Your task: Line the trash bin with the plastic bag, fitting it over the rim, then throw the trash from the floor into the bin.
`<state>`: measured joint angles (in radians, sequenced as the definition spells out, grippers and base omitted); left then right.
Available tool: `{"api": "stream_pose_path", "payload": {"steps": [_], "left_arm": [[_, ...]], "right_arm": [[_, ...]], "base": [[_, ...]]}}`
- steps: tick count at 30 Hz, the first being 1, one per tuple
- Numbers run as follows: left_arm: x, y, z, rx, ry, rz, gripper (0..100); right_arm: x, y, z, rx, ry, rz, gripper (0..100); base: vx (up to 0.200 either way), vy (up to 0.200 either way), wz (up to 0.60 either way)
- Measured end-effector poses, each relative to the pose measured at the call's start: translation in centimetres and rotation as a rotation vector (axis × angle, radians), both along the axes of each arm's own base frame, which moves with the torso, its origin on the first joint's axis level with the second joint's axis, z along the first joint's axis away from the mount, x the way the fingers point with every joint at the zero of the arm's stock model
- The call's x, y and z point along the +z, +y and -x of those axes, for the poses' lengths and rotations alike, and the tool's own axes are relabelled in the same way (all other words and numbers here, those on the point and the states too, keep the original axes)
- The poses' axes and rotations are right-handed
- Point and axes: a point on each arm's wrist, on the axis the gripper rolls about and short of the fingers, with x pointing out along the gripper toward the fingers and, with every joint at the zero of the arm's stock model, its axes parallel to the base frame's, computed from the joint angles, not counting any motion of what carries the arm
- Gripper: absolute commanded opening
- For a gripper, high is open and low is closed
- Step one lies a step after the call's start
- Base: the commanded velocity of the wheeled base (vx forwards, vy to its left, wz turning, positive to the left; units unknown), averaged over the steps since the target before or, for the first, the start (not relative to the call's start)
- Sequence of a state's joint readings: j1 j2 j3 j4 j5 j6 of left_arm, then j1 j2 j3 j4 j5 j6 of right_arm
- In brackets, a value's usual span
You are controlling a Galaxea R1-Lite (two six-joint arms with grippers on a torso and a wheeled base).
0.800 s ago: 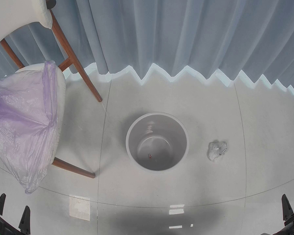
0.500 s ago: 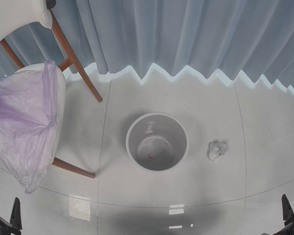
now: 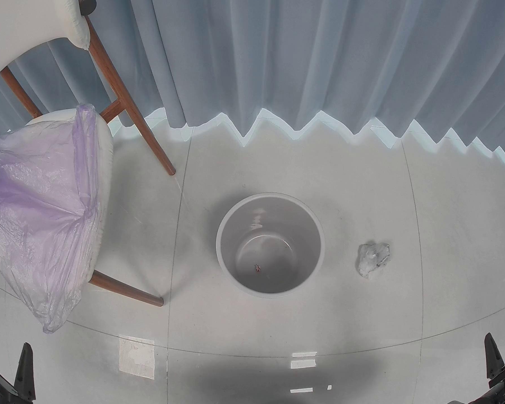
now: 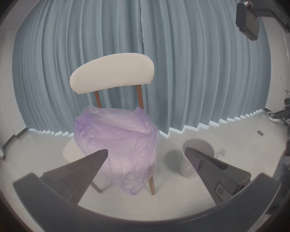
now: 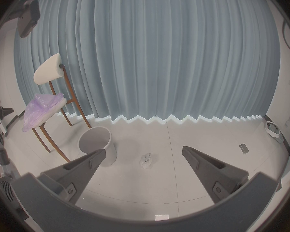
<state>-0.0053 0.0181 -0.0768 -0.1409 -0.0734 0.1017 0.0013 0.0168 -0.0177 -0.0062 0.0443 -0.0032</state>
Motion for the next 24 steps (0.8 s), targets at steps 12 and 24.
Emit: {"api": "stream_pose_path", "payload": {"steps": [12, 24], "left_arm": [[4.9, -0.2, -0.6, -0.210, 0.064, -0.018, 100], [8.8, -0.8, -5.0, -0.356, 0.231, -0.044, 100]], "right_arm": [[0.0, 0.0, 0.0, -0.001, 0.000, -0.002, 100], [0.0, 0.0, 0.0, -0.003, 0.000, -0.006, 100]], "base": [[0.000, 0.000, 0.00], [0.000, 0.000, 0.00]]}}
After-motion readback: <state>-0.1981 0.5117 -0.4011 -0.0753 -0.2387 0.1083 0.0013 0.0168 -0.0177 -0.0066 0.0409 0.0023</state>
